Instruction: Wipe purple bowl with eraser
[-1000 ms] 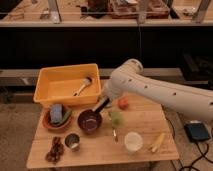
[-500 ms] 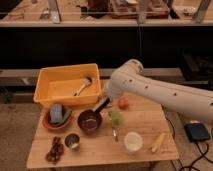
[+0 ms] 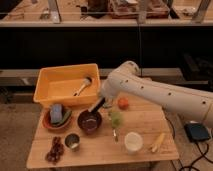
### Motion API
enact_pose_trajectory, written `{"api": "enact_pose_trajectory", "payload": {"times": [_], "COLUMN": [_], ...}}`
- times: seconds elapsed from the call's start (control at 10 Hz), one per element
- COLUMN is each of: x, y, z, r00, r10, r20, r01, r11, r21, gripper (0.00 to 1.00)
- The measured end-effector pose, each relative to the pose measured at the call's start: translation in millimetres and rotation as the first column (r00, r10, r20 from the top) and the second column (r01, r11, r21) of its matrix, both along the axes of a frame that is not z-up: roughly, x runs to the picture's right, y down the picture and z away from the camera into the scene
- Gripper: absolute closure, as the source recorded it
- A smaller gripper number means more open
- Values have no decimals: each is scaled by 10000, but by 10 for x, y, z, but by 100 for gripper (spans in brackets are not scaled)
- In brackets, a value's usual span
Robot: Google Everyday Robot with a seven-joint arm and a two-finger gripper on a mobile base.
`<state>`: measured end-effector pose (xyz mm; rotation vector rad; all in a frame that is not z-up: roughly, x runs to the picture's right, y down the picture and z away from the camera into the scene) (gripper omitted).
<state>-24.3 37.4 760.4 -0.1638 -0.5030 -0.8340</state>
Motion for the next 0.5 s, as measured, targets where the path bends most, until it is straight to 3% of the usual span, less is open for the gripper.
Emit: {"api": "enact_pose_trajectory", "payload": {"times": [0.5], "x": [-110], "y": [331], "z": [292], "r00": [9998], "r10": [-115], "r20": [134], "r01": [121], "r11": [9987], "r21": [-494], "gripper": [100]}}
